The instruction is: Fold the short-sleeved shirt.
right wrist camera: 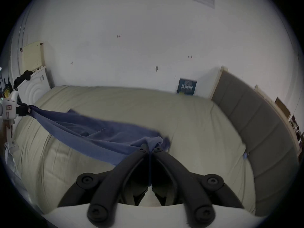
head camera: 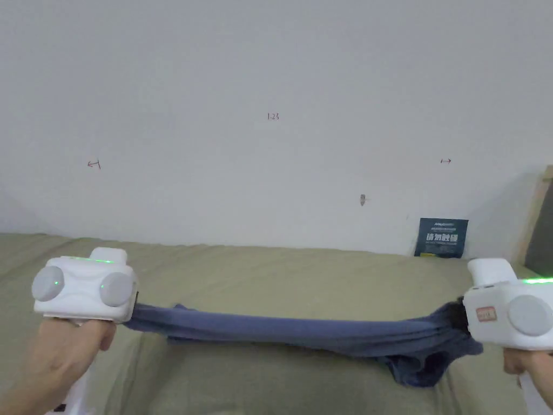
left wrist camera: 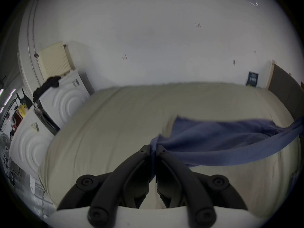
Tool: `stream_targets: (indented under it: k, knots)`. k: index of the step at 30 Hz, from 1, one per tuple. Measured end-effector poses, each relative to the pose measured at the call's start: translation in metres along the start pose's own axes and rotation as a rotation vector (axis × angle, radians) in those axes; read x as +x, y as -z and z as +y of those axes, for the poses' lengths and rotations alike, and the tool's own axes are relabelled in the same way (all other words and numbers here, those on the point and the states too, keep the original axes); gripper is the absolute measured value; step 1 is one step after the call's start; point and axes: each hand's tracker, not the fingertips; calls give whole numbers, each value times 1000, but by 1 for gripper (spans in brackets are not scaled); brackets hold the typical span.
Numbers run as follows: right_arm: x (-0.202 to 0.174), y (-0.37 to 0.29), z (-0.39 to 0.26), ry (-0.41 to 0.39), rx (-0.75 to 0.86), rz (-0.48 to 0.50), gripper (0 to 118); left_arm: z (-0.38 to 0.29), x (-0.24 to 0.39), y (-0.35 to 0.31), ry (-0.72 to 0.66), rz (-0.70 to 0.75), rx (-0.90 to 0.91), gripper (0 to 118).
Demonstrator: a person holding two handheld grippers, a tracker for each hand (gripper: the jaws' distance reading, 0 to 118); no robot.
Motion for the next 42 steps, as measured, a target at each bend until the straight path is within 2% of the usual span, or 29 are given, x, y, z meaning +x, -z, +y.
stream_targets:
  k: [3, 6, 7, 10, 13, 18, 21, 28, 37, 42]
  knots:
    - [-8, -29, -62, -33, -44, 10, 4, -58, -18, -17, -31, -34, -34, 3]
    - [-15, -60, -119, 0, -57, 38, 4, -115, -35, -36, -31, -51, -78, 3]
    - [-17, -71, -137, 2, -80, 76, 4, -134, -39, -43, -18, -52, -112, 3]
    - [-21, -99, -185, -18, -104, 81, 4, -182, -55, -65, -22, -72, -141, 3]
    - [-16, -128, -226, 16, -115, 93, 4, -222, -69, -87, -13, -86, -171, 3]
    - [-12, -156, -281, 21, -151, 119, 4, -271, -89, -122, -37, -117, -184, 3]
    - [-19, -181, -300, 30, -165, 116, 4, -295, -97, -140, -63, -144, -189, 3]
    - [-3, -201, -338, 74, -206, 127, 4, -332, -106, -168, -87, -167, -194, 3]
    - [1, -204, -351, 87, -233, 133, 4, -345, -112, -176, -120, -174, -208, 3]
    - [9, -199, -356, 124, -245, 135, 4, -353, -111, -177, -124, -182, -221, 3]
